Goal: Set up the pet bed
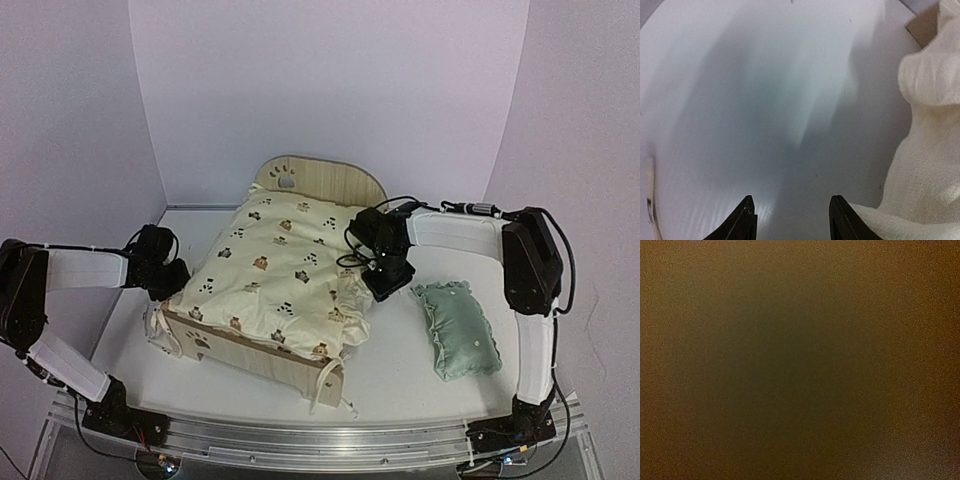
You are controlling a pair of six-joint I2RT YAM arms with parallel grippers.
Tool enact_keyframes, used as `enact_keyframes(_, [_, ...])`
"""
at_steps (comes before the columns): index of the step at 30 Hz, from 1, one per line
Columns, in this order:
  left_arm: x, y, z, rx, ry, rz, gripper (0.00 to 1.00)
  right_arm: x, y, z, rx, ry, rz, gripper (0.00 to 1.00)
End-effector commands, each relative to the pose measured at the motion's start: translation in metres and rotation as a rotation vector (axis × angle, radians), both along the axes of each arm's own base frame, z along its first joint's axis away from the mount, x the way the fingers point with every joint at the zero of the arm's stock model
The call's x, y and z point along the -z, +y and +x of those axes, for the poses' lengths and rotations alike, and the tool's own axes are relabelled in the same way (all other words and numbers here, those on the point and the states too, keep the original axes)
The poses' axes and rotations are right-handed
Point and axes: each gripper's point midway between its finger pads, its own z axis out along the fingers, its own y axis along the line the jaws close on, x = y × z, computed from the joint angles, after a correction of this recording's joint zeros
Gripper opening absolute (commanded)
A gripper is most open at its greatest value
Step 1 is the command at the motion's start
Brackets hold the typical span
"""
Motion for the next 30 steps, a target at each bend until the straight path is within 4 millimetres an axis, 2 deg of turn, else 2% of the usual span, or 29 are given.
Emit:
enact_keyframes(1, [0.026,-0.12,-0.116,0.422,0.302,-0.308,0.5,-0.01,0.141,0.035,-0.106,-0.13,0.455,0.48])
enact_keyframes(4, [0.021,-0.135,-0.131,0.451,0.303,-0.341,0.5,-0.006,0.149,0.042,-0.121,-0.124,0.467,0.48])
enact_keyframes(10, [0.02,-0.169,-0.159,0.513,0.33,-0.384,0.5,-0.01,0.166,0.055,-0.189,-0.143,0.495,0.49])
enact_keyframes(16, [0.021,-0.215,-0.193,0.616,0.354,-0.393,0.5,-0.014,0.168,0.065,-0.181,-0.147,0.54,0.49])
enact_keyframes(19, [0.027,-0.23,-0.205,0.65,0.363,-0.387,0.5,-0.015,0.163,0.071,-0.172,-0.167,0.529,0.49])
enact_keyframes(23, [0.039,-0.23,-0.206,0.643,0.367,-0.34,0.49,-0.02,0.146,0.078,-0.141,-0.201,0.496,0.51])
enact_keyframes(26, [0.042,-0.216,-0.199,0.603,0.337,-0.27,0.49,-0.023,0.121,0.085,-0.104,-0.244,0.43,0.53])
enact_keyframes(30, [0.039,-0.199,-0.189,0.564,0.292,-0.172,0.49,-0.037,0.094,0.093,-0.057,-0.311,0.368,0.58])
